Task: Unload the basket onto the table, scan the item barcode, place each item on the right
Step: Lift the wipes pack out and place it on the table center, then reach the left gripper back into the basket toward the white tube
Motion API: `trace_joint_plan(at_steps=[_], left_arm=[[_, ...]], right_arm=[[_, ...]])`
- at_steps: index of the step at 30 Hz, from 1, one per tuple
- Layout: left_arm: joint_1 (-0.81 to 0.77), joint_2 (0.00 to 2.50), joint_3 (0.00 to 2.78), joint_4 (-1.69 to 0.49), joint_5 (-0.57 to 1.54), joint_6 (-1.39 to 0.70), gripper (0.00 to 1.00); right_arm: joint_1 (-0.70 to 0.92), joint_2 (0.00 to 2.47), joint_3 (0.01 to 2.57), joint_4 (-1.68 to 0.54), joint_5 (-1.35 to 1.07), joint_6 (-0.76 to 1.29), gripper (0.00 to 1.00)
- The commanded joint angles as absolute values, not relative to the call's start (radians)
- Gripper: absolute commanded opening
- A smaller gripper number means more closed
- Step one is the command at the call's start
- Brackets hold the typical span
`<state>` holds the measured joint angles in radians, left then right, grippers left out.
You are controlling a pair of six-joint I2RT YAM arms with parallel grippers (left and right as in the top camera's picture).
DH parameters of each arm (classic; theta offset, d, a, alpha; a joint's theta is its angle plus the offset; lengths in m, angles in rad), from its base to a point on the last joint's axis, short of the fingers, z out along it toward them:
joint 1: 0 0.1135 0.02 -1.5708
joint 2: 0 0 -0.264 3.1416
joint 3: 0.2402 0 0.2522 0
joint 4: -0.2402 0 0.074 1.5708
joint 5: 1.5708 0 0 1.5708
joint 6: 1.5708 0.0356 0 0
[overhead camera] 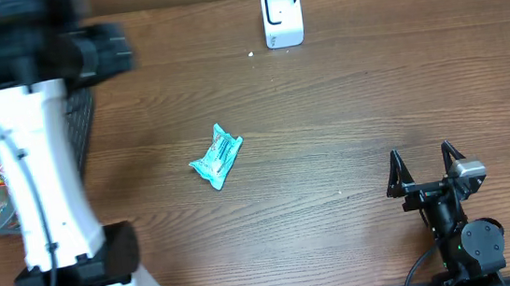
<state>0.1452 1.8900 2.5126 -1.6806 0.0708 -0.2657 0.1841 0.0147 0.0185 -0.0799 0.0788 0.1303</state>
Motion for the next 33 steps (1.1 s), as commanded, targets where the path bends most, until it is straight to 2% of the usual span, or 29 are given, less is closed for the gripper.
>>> trace_joint_plan(at_steps=[1,5,12,21,33], left_arm=[[0.351,1.881,2.529,-1.69,0.071,-0.224,0.79],[0.537,1.881,2.488,-1.689,0.046,-0.224,0.79],[0.712,1.889,2.286,-1.55,0.046,-0.201,0.84],[0.697,1.891,1.997,-1.269,0.108,-0.074,0.87],[0.696,1.892,1.679,-1.092,0.062,-0.047,0.85]], right_arm=[[0.188,0.005,0.008,-0.076,0.085,0.126,1.0],[0.188,0.005,0.008,-0.076,0.085,0.126,1.0],[0.188,0.005,0.008,-0.076,0.085,0.126,1.0],[0.188,0.005,0.008,-0.076,0.085,0.126,1.0],[0.188,0.005,0.008,-0.076,0.085,0.126,1.0]])
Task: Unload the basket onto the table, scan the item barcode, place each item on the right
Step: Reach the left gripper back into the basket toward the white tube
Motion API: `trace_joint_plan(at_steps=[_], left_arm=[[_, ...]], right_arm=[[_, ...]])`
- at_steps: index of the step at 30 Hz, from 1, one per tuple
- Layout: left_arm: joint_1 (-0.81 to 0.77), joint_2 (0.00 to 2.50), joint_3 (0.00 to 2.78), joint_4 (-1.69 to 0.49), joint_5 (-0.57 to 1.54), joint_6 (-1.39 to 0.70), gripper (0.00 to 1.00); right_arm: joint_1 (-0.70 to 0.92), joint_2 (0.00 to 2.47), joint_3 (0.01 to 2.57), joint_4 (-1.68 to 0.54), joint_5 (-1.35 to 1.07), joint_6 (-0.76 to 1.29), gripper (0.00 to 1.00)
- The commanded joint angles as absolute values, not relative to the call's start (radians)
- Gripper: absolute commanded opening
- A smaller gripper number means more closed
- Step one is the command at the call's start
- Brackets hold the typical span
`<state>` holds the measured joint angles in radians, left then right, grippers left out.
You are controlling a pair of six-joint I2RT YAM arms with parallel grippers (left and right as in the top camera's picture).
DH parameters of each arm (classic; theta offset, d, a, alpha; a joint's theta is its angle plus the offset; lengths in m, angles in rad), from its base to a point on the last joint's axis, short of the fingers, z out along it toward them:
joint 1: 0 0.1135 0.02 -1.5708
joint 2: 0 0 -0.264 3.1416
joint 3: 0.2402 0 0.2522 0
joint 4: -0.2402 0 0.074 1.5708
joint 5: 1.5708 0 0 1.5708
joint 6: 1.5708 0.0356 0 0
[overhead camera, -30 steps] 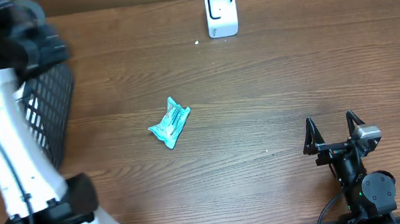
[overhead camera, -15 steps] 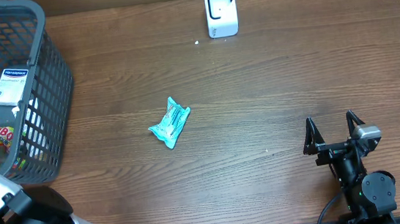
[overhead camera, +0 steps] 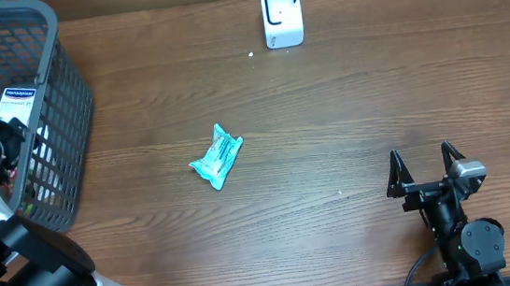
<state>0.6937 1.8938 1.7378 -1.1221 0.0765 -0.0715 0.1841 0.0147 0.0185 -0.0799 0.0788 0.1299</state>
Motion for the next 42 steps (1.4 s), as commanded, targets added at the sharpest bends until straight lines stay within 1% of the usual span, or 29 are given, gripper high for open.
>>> trace_joint_plan(at_steps=[1,11,16,18,20,22,23,24,27,29,32,34,35,40,42], left_arm=[[0.696,1.892,1.651,-1.068,0.062,-0.047,0.85],[0.695,1.893,1.438,-0.906,0.016,-0.048,0.85],[0.695,1.893,1.361,-0.823,0.011,-0.048,0.87],[0.693,1.893,1.335,-0.795,0.011,-0.048,0.86],[0.693,1.893,1.305,-0.764,0.011,-0.048,0.83],[0.694,1.893,1.284,-0.744,0.011,-0.048,0.78],[0.694,1.893,1.277,-0.736,0.011,-0.048,0.73],[0.694,1.893,1.271,-0.728,0.011,-0.048,0.68],[0.694,1.893,1.264,-0.715,0.011,-0.048,0.47],[0.692,1.893,1.264,-0.709,0.011,-0.049,0.37],[0.691,1.893,1.265,-0.709,0.011,-0.054,0.25],[0.691,1.893,1.282,-0.724,0.012,-0.059,0.06],[0.691,1.892,1.294,-0.736,0.013,-0.06,0.04],[0.691,1.892,1.429,-0.852,0.019,-0.074,0.04],[0.68,1.892,1.617,-1.01,0.03,-0.093,0.04]], right_arm=[[0.188,0.005,0.008,-0.076,0.085,0.126,1.0],[0.188,0.005,0.008,-0.076,0.085,0.126,1.0],[0.188,0.005,0.008,-0.075,0.085,0.126,1.0],[0.188,0.005,0.008,-0.076,0.085,0.126,1.0],[0.188,0.005,0.008,-0.076,0.085,0.126,1.0],[0.188,0.005,0.008,-0.076,0.085,0.126,1.0],[0.188,0.005,0.008,-0.076,0.085,0.126,1.0],[0.188,0.005,0.008,-0.076,0.085,0.126,1.0],[0.188,0.005,0.008,-0.076,0.085,0.126,1.0],[0.188,0.005,0.008,-0.076,0.085,0.126,1.0],[0.188,0.005,0.008,-0.075,0.085,0.126,1.0],[0.188,0.005,0.008,-0.076,0.085,0.126,1.0],[0.188,0.005,0.008,-0.076,0.085,0.126,1.0],[0.188,0.005,0.008,-0.076,0.085,0.126,1.0],[0.188,0.005,0.008,-0.076,0.085,0.126,1.0]])
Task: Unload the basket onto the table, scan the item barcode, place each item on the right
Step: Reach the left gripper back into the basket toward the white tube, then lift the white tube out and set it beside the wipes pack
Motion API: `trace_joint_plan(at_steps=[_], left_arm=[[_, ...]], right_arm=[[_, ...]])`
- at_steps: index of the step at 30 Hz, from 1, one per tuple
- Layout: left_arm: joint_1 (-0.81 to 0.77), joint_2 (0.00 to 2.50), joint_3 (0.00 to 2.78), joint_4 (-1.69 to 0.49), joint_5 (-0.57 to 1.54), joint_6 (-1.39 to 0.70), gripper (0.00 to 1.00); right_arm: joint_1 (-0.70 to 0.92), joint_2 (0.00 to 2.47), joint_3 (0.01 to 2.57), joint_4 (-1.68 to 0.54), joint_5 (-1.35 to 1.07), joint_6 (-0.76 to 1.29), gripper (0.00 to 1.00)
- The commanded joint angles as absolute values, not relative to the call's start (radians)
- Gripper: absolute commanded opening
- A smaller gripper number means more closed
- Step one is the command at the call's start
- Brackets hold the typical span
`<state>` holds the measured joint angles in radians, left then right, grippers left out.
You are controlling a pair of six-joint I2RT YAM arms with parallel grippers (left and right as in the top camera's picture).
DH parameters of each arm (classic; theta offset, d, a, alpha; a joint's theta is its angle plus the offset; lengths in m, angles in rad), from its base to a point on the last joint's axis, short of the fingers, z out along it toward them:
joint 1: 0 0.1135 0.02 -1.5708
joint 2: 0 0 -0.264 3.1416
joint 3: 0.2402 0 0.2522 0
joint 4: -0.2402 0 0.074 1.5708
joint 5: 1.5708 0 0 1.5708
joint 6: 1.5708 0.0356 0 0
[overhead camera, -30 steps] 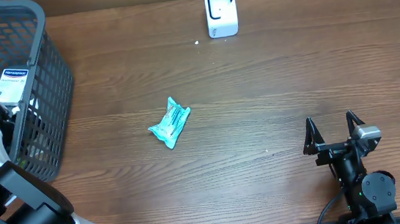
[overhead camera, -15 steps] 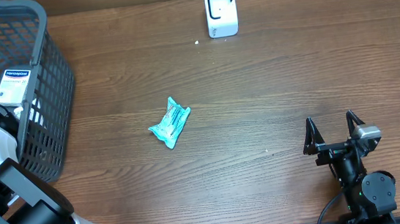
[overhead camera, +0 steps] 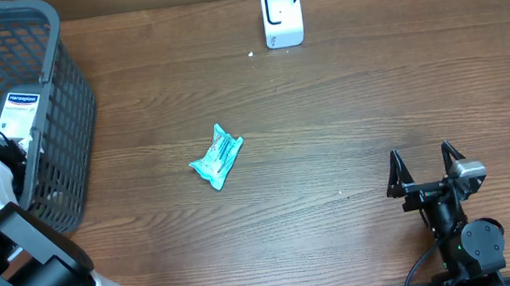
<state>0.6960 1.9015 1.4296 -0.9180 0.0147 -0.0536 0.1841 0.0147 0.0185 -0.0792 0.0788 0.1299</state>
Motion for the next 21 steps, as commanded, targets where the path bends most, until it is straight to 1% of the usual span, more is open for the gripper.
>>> trace_joint_plan(at_steps=[1,6,8,14,18,21], left_arm=[[0.675,1.89,1.673,-1.053,0.03,-0.093,0.04],[0.661,1.89,1.956,-1.246,0.04,-0.093,0.04],[0.655,1.888,2.12,-1.332,0.088,-0.093,0.04],[0.616,1.881,2.483,-1.512,0.185,-0.054,0.04],[0.551,1.86,2.654,-1.594,0.185,-0.051,0.04],[0.44,1.821,2.707,-1.662,0.181,-0.051,0.04]], right_arm=[[0.188,0.005,0.008,-0.075,0.085,0.126,1.0],[0.188,0.005,0.008,-0.076,0.085,0.126,1.0],[0.188,0.005,0.008,-0.076,0.085,0.126,1.0],[0.188,0.005,0.008,-0.076,0.085,0.126,1.0],[0.188,0.005,0.008,-0.076,0.085,0.126,1.0],[0.188,0.005,0.008,-0.076,0.085,0.126,1.0]])
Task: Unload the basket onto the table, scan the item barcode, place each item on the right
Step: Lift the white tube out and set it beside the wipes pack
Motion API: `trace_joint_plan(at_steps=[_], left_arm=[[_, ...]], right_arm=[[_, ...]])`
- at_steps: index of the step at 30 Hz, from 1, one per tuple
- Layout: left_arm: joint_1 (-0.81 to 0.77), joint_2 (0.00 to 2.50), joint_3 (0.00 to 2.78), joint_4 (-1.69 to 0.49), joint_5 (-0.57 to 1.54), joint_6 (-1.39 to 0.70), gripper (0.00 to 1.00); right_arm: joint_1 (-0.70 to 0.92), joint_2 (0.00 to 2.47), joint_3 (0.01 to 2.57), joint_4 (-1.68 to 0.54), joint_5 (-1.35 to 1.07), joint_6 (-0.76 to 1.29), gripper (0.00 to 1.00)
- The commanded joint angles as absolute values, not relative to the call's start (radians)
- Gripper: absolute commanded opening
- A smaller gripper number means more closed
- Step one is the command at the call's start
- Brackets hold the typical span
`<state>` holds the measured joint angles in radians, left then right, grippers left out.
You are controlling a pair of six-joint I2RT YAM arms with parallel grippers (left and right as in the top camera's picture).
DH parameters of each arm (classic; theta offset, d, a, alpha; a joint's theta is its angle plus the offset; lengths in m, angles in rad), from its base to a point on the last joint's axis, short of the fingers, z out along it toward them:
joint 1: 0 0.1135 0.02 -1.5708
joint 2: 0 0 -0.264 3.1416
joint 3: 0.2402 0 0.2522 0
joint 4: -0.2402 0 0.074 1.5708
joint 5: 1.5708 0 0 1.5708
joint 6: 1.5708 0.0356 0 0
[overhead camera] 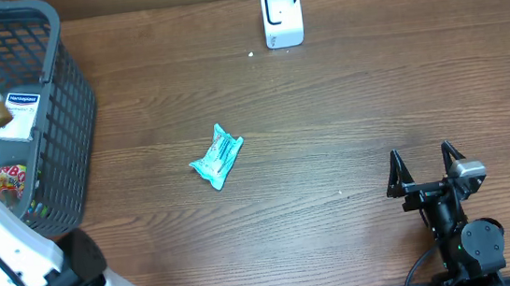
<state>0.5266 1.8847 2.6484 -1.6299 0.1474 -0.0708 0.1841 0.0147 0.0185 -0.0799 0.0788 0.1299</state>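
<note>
A teal packet lies flat on the wooden table, left of centre. The white scanner stands at the far edge. My right gripper rests open and empty near the front right, far from both. My left arm rises along the left edge, and its dark wrist end hangs over the grey basket. Its fingers do not show clearly, so their state is hidden.
A grey wire basket stands at the far left with a white labelled card and a colourful packet inside. The left arm's base sits at the front left.
My left arm's wrist was low beside the basket's left side; now it is higher, at the top left over the basket. The colourful packet inside now shows. Teal packet, scanner and right arm are unchanged.
At first my left arm stretched large and blurred over the basket. Then its wrist sat low at the basket's left side for two moments. Now it is raised over the basket again. The teal packet has lain in the same spot throughout.
</note>
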Motion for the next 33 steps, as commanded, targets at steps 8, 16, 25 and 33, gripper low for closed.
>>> trace_joint_plan(at_steps=[8,16,25,33], left_arm=[[0.136,1.818,2.582,-1.69,0.172,-0.131,0.04],[-0.262,1.819,2.151,-1.532,0.074,-0.39,0.04],[-0.473,1.826,1.627,-1.08,0.068,-0.627,0.04],[-0.485,1.826,1.376,-0.849,-0.026,-0.711,0.04]], right_arm=[[0.188,0.005,0.008,-0.076,0.085,0.126,1.0],[0.188,0.005,0.008,-0.076,0.085,0.126,1.0],[0.188,0.005,0.008,-0.076,0.085,0.126,1.0],[0.188,0.005,0.008,-0.076,0.085,0.126,1.0]])
